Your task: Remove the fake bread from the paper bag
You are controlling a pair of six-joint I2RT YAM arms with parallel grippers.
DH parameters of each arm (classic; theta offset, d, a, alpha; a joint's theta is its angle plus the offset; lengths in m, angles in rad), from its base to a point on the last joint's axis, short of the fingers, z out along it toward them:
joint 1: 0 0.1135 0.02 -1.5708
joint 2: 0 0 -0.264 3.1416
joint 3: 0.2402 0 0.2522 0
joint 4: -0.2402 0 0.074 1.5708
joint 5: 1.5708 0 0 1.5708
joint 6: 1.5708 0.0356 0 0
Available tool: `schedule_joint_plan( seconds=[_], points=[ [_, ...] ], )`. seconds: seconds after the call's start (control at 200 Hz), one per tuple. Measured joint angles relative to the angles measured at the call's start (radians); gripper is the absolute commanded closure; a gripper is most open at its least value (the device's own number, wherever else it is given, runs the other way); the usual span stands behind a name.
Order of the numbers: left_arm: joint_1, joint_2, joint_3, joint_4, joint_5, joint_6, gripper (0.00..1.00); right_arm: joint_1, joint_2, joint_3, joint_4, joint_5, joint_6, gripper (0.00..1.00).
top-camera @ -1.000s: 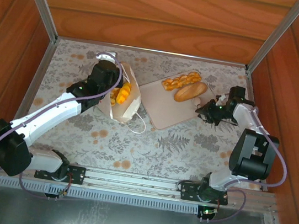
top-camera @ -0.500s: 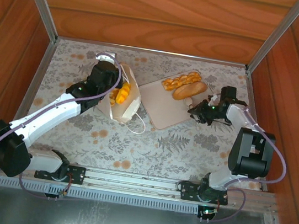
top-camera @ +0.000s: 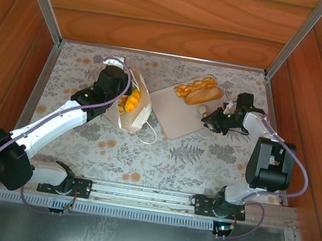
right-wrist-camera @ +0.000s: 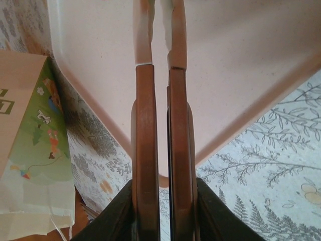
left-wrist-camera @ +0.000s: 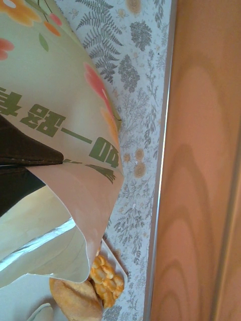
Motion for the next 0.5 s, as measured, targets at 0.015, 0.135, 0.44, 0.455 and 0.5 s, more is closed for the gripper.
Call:
schedule_joint_plan(
  seconds=[0.015, 0.135, 0.44, 0.455, 0.5],
  points=[
    [0.000, 0.000, 0.000, 0.000, 0.000, 0.000, 1.00, 0.001, -0.013, -0.006, -0.003, 0.000, 0.000, 0.69],
    [0.000, 0.000, 0.000, 0.000, 0.001, 0.003, 1.00, 0.015, -0.124, -0.043, -0.032, -0.005, 0.000, 0.69],
    [0.000, 0.000, 0.000, -0.001, 0.002, 0.004, 1.00, 0.217, -0.417, -0.026, -0.124, 0.002, 0.050, 0.65],
    [0.000, 0.000, 0.000, -0.001, 0.002, 0.004, 1.00, 0.232, -0.427, -0.018, -0.129, 0.002, 0.053, 0.65],
    [0.000, 0.000, 0.000, -0.001, 0.002, 0.004, 1.00, 0.285, -0.447, 0.005, -0.140, 0.006, 0.068, 0.65]
  ],
)
